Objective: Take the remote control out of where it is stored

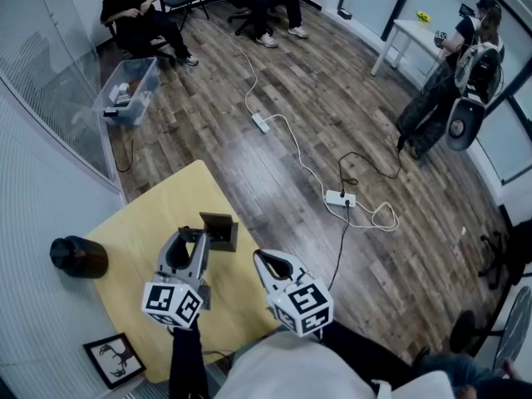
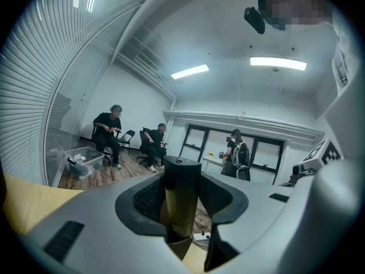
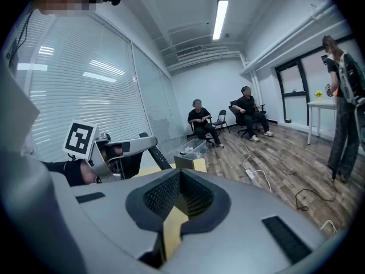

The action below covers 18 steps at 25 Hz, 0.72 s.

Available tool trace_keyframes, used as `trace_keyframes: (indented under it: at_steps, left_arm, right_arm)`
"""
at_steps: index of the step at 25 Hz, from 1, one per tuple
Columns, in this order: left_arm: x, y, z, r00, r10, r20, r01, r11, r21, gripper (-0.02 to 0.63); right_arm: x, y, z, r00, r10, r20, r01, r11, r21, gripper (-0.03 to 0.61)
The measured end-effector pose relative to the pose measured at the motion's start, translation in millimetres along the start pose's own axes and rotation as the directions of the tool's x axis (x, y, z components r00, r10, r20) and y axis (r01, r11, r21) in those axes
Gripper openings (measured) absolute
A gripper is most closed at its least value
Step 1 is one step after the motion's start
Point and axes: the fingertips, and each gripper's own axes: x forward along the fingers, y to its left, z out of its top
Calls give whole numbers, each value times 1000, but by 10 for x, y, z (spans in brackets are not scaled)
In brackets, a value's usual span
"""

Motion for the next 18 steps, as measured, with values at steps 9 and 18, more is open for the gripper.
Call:
trace_keyframes:
  at_steps: [9, 18]
  left_arm:
    - [-3, 5, -8, 1000, 1, 2, -1, 1000, -1, 179]
    - [-3, -2, 4, 1000, 4, 6, -4, 1000, -3, 179]
  right_arm:
    - [6, 6, 18, 1000, -2, 2, 2, 1000, -12, 5]
    - [4, -6, 12, 1000, 1, 2, -1, 1000, -10, 5]
